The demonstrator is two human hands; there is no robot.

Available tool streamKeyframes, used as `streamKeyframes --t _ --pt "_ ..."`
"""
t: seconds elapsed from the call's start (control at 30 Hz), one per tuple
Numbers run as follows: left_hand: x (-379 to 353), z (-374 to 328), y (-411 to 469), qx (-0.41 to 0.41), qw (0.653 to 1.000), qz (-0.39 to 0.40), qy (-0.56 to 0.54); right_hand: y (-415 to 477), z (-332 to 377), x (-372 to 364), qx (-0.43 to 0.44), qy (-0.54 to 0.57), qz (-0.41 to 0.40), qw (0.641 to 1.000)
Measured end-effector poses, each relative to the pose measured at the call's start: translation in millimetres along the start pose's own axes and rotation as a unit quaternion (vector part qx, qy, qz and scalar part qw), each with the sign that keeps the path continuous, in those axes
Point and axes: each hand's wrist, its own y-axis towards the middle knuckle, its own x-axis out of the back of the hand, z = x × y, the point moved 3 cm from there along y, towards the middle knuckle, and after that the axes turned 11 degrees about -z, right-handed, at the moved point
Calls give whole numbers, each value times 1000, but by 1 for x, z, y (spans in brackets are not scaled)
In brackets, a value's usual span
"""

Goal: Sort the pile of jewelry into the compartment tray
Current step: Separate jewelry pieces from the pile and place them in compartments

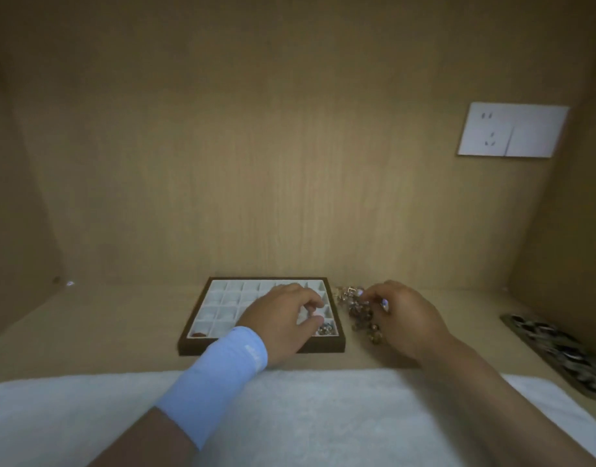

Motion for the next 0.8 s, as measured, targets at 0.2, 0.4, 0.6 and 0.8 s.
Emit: streamKeyframes --t 0.2,0.4,0.6,0.8 --pt "-64 -48 40 -8 999 31 18 -5 -47 1 -55 4 -39 998" --pt "-100 -57 68 -26 993 -1 114 2 -45 -17 -19 -31 -28 999" --pt "-115 -48 78 -28 982 -19 185 4 -46 -31 -3 -76 -52 996" --pt "-115 -40 76 6 995 -3 100 4 -51 -26 -78 16 -71 994"
